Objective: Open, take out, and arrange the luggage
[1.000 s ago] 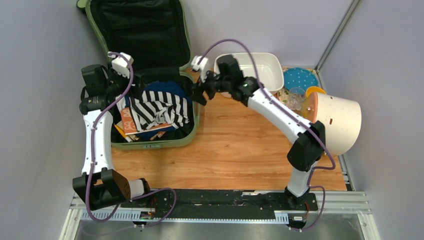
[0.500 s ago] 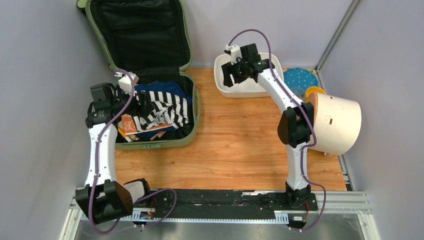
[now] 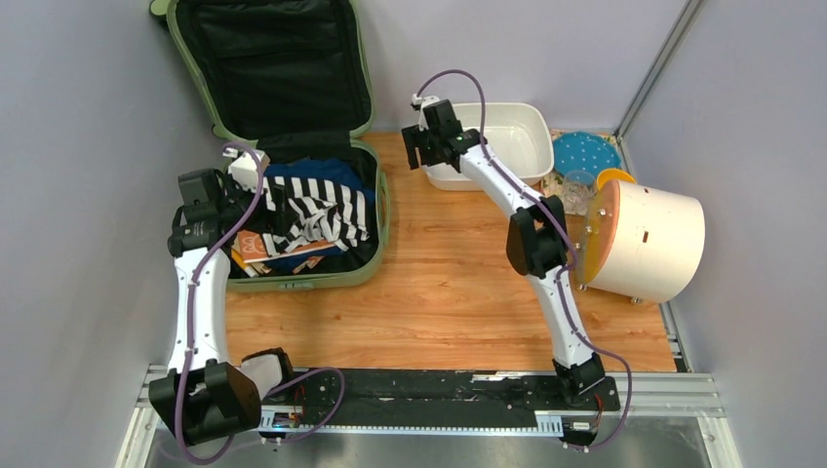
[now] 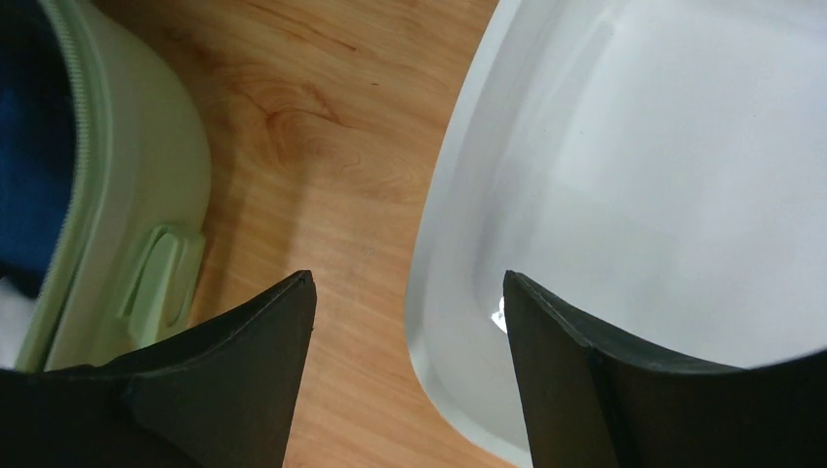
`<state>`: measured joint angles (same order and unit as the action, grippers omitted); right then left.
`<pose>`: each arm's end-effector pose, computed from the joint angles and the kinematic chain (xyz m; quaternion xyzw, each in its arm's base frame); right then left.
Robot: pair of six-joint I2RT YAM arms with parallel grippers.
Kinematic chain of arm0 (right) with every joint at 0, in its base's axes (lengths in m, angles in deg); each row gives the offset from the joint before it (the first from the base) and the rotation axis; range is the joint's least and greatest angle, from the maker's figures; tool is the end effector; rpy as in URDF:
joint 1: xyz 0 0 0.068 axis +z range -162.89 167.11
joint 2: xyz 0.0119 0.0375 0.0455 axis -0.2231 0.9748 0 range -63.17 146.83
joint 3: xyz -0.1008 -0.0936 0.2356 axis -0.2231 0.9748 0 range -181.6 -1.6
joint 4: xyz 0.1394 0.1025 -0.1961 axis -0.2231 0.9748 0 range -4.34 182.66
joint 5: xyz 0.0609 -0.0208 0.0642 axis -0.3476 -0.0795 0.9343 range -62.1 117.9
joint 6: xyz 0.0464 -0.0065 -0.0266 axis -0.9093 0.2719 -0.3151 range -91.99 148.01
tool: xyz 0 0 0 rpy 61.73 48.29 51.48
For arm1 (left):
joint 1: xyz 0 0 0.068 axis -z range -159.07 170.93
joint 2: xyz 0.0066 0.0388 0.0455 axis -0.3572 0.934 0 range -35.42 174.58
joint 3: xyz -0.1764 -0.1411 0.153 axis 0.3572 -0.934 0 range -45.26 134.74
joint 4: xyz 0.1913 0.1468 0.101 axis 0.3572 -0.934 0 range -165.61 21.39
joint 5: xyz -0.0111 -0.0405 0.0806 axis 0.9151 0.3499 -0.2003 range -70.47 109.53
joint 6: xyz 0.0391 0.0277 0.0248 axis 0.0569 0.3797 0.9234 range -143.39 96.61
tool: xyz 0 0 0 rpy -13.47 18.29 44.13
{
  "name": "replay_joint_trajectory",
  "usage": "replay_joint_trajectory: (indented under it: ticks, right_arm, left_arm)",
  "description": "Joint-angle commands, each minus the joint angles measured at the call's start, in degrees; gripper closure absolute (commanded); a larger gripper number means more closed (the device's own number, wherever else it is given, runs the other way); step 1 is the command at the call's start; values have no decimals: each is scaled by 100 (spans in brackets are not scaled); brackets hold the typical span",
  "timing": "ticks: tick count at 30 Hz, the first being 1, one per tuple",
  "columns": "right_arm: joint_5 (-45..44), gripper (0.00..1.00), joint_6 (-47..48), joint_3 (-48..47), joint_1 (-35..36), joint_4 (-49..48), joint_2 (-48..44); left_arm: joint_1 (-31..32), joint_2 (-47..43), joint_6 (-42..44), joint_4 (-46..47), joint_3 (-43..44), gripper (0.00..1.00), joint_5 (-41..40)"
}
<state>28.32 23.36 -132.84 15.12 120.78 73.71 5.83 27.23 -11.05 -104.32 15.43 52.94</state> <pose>0.4814 0.2565 0.2580 -0.1856 0.8899 0.1203 0.3988 0.2249 0.0404 0.3362 0.1059 0.8625 -0.1505 0.4715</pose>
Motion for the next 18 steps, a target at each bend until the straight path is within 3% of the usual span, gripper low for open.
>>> replay_joint_trajectory:
  ticks: [1, 8, 11, 12, 14, 15, 18]
  right_arm:
    - [-1034, 27, 25, -665, 64, -277, 505]
    - [-887, 50, 288, -526, 152, -357, 752]
    - [-764, 70, 411, -587, 161, 38, 753]
    - [-772, 82, 438, -543, 144, 179, 709]
    - [-597, 90, 621, -272, 161, 329, 411]
    - [-562, 100, 675, -105, 178, 338, 123]
    - [-141, 100, 1166, 589, 257, 268, -615]
  left_arm:
    - [-29, -218, 23, -156, 92, 11, -150]
    - [-29, -368, 155, -367, 128, 11, -221]
    - [-29, -429, 199, -472, 224, 11, -221]
    - [-29, -464, 216, -507, 259, 11, -212]
    - [-29, -534, 251, -508, 251, 11, -203]
    - [-29, -561, 278, -490, 233, 11, -194]
    - [-20, -693, 269, -385, 102, 11, -151]
